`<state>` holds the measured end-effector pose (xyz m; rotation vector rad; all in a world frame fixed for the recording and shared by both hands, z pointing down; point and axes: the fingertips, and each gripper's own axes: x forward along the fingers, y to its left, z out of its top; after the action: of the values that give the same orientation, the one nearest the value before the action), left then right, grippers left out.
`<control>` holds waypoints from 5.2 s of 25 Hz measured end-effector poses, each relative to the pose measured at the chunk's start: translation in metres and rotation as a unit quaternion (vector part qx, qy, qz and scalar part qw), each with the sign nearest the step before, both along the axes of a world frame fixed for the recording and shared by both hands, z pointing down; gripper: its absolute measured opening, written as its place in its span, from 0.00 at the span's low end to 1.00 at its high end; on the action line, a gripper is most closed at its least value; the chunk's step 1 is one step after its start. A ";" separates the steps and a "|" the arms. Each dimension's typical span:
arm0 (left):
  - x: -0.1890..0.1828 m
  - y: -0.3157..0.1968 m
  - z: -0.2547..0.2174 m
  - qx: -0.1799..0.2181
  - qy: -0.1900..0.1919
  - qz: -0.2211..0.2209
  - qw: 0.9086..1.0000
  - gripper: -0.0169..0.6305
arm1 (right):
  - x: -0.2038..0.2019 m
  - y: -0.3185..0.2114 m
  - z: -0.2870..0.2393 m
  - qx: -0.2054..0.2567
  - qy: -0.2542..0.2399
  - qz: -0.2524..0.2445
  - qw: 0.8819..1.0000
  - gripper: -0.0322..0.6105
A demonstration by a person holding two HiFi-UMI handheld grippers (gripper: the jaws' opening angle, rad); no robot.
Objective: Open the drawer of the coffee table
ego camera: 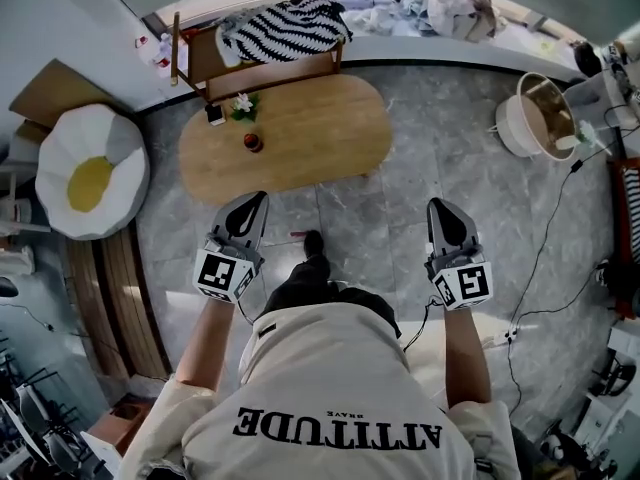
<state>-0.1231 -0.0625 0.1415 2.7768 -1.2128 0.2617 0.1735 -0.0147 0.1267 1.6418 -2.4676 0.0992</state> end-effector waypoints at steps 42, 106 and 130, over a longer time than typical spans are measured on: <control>0.061 -0.084 0.070 -0.054 0.024 -0.141 0.988 0.06 | 0.039 -0.159 0.087 -0.066 0.004 -0.138 0.988 0.08; 0.051 -0.063 0.639 -0.244 -0.021 -0.164 0.955 0.20 | 0.030 -0.137 0.670 -0.308 0.045 -0.144 0.939 0.40; 0.019 -0.106 0.756 -0.224 -0.050 -0.194 0.954 0.59 | 0.045 -0.184 0.786 -0.278 0.088 -0.130 0.948 0.63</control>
<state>-0.1045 -0.1683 0.8979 2.1180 -1.4707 0.5648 0.2183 -0.1985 0.9124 1.0366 -2.2143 0.5334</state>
